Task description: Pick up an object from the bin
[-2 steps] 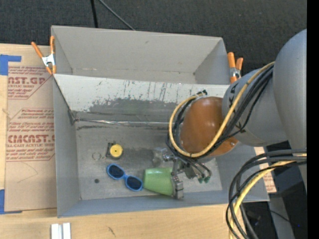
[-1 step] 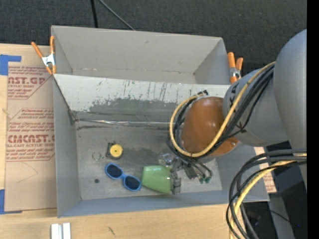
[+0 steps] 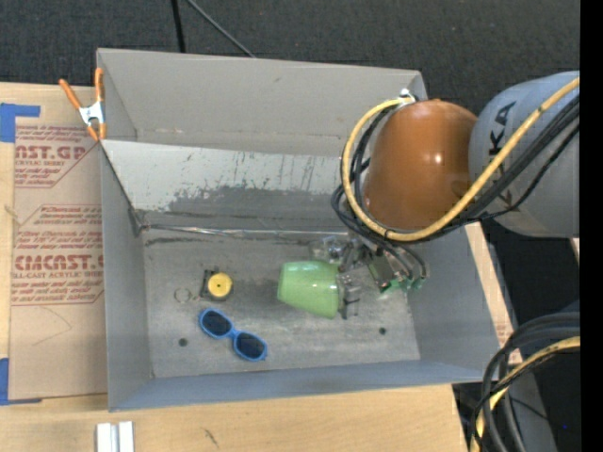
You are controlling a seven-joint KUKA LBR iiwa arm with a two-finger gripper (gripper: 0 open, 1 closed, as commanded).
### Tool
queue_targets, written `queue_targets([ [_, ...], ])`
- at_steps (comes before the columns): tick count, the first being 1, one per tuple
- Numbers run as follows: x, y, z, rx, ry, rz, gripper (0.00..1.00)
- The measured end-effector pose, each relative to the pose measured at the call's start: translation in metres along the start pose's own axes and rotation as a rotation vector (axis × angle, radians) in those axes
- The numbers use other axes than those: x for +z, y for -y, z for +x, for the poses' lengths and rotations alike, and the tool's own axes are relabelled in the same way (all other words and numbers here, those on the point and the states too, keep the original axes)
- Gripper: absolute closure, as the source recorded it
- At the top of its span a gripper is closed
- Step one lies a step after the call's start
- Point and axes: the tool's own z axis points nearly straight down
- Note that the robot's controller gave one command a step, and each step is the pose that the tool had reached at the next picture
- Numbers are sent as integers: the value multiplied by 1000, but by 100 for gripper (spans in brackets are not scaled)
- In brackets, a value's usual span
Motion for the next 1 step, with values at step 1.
queue_targets([
  [1,-96,40,26,-118,-1,2,100],
])
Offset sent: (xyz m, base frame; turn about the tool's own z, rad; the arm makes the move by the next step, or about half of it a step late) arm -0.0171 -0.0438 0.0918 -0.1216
